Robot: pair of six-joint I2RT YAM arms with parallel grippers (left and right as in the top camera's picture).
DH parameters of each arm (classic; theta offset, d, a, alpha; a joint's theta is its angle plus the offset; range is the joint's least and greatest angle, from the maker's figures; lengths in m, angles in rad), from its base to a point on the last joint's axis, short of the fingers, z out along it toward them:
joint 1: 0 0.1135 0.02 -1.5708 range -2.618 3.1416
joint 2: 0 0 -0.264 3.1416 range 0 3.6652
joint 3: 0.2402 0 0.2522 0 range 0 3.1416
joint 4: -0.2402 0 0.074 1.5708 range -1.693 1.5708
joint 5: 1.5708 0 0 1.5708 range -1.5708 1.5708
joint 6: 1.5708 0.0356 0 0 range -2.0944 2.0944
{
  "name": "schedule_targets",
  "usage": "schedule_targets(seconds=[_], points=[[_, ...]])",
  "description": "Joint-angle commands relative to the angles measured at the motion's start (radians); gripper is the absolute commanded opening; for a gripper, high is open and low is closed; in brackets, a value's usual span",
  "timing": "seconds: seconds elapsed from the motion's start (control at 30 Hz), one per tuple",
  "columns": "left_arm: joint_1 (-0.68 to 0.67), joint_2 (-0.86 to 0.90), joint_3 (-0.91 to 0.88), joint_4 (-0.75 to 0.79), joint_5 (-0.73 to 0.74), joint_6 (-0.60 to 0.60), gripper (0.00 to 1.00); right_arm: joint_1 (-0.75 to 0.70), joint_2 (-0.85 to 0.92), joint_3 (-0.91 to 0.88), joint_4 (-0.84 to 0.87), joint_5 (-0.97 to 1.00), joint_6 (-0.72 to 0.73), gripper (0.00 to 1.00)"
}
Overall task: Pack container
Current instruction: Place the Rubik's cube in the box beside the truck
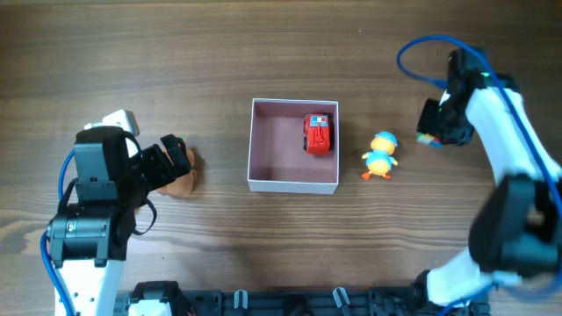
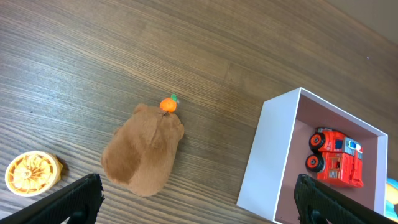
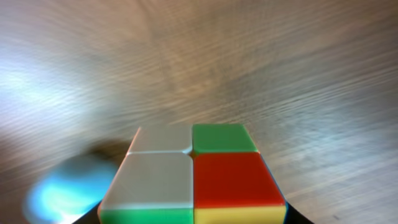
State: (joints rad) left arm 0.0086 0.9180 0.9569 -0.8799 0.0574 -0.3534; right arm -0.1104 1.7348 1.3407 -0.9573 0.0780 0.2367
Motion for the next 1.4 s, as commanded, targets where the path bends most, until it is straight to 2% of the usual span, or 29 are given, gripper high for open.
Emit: schedule_targets(seconds=[0.0, 0.07, 0.13, 0.27, 0.5, 0.63, 0.77, 0.8, 0.83, 0.9, 0.93, 0.97, 1.0, 1.07, 1.1, 1.13, 1.2, 1.27, 1.3, 1.33, 1.37], points=[[0.007, -0.003, 0.021, -0.001, -0.006, 0.009, 1.0, 0.124, -0.256, 0.061, 0.016, -0.068, -0.001, 0.04], [0.007, -0.002, 0.021, 0.0, -0.006, 0.008, 1.0, 0.267, -0.346, 0.061, 0.05, -0.113, 0.003, 0.04], [0.007, -0.002, 0.021, 0.0, -0.006, 0.009, 1.0, 0.427, -0.365, 0.061, 0.097, -0.117, 0.032, 0.04], [0.007, -0.002, 0.021, -0.001, -0.006, 0.008, 1.0, 0.645, -0.247, 0.061, 0.202, -0.117, 0.111, 0.05], [0.007, -0.002, 0.021, -0.002, -0.006, 0.008, 1.0, 0.726, 0.056, 0.061, 0.288, -0.116, 0.122, 0.08], [0.007, -0.002, 0.021, -0.005, -0.006, 0.008, 1.0, 0.724, 0.155, 0.061, 0.354, -0.09, 0.126, 0.09], [0.007, -0.002, 0.021, -0.007, -0.006, 0.008, 1.0, 0.724, 0.2, 0.061, 0.359, 0.029, 0.161, 0.13], [0.007, -0.002, 0.021, -0.008, -0.006, 0.009, 1.0, 0.724, 0.2, 0.061, 0.356, 0.042, 0.167, 0.19], [0.007, -0.002, 0.021, -0.009, -0.006, 0.009, 1.0, 0.724, 0.2, 0.061, 0.354, 0.047, 0.166, 0.2], [0.007, -0.002, 0.021, -0.009, -0.006, 0.009, 1.0, 0.724, 0.2, 0.061, 0.35, 0.05, 0.166, 0.3], [0.007, -0.002, 0.021, -0.009, -0.006, 0.008, 1.0, 0.724, 0.201, 0.061, 0.345, 0.05, 0.166, 0.37], [0.007, -0.002, 0.021, -0.009, -0.006, 0.009, 1.0, 0.724, 0.201, 0.061, 0.343, 0.05, 0.165, 0.51], [0.007, -0.002, 0.021, -0.009, -0.006, 0.009, 1.0, 0.724, 0.201, 0.061, 0.343, 0.049, 0.161, 0.6], [0.007, -0.002, 0.021, -0.009, -0.006, 0.009, 1.0, 0.724, 0.201, 0.061, 0.343, 0.048, 0.156, 0.65], [0.007, -0.002, 0.021, -0.009, -0.006, 0.009, 1.0, 0.724, 0.201, 0.061, 0.343, 0.048, 0.155, 0.79], [0.007, -0.002, 0.021, -0.009, -0.006, 0.009, 1.0, 0.724, 0.201, 0.061, 0.343, 0.048, 0.155, 0.81], [0.007, -0.002, 0.021, -0.009, -0.006, 0.009, 1.0, 0.724, 0.201, 0.061, 0.343, 0.048, 0.155, 0.78], [0.007, -0.002, 0.021, -0.009, -0.006, 0.009, 1.0, 0.724, 0.201, 0.061, 0.348, 0.045, 0.145, 0.67], [0.007, -0.002, 0.021, -0.009, -0.006, 0.009, 1.0, 0.724, 0.201, 0.061, 0.354, 0.033, 0.125, 0.59], [0.007, -0.002, 0.021, -0.009, -0.006, 0.009, 1.0, 0.724, 0.201, 0.061, 0.365, 0.009, 0.104, 0.43], [0.007, -0.002, 0.021, -0.009, -0.006, 0.009, 1.0, 0.724, 0.201, 0.061, 0.377, -0.018, 0.084, 0.33]])
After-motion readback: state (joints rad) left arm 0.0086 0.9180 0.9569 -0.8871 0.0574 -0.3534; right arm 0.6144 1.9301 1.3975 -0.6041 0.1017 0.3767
